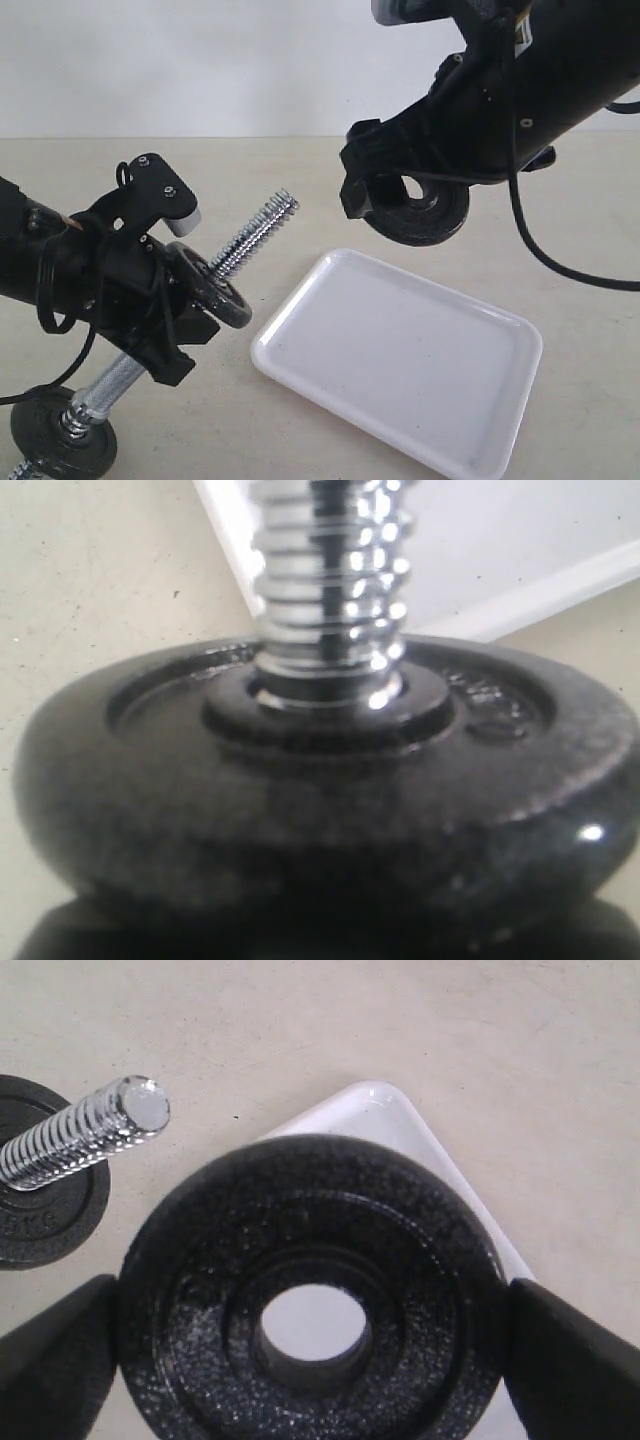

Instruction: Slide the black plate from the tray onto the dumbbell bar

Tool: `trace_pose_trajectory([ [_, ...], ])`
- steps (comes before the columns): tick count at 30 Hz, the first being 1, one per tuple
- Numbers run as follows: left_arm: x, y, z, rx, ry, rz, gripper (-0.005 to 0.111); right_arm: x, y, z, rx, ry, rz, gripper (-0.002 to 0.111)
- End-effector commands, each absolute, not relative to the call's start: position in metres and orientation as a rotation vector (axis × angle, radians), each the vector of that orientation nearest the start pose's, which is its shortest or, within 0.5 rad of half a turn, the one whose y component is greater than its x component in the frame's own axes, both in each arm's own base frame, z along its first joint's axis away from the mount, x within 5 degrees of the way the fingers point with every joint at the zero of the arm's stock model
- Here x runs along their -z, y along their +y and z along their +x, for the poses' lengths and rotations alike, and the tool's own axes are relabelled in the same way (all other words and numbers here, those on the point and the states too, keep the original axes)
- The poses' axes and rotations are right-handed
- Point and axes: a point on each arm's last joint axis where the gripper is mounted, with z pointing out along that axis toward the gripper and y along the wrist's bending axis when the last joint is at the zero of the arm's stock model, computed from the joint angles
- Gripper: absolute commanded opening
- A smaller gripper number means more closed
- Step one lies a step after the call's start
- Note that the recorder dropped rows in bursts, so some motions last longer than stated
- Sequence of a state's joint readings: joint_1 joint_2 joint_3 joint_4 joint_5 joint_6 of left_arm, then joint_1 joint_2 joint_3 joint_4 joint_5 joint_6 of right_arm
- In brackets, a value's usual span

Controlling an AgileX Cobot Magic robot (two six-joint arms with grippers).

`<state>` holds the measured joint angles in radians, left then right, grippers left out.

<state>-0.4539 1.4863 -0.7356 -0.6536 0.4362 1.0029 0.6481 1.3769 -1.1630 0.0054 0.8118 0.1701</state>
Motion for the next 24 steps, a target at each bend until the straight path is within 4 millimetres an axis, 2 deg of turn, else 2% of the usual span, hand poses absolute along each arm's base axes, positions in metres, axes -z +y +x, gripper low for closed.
trace_pose_trajectory([
  [1, -0.219, -0.14, 0.244, 0.246, 2.128, 1.136, 0.004, -0.332, 0.174, 0.228, -0.367, 2.424, -0.596, 0.0],
  [7, -0.219, -0.14, 0.244, 0.225, 2.1, 1.182, 0.004, -0.332, 0.175, 0.226, -0.385, 2.427, -0.615, 0.0],
  [14, -0.22, -0.141, 0.245, 0.225, 2.063, 1.209, 0.004, -0.335, 0.184, 0.223, -0.524, 2.386, -0.66, 0.0],
  [24, -0.225, -0.152, 0.24, 0.354, 1.943, 1.284, 0.004, -0.339, 0.191, 0.221, -0.623, 2.345, -0.674, 0.0],
])
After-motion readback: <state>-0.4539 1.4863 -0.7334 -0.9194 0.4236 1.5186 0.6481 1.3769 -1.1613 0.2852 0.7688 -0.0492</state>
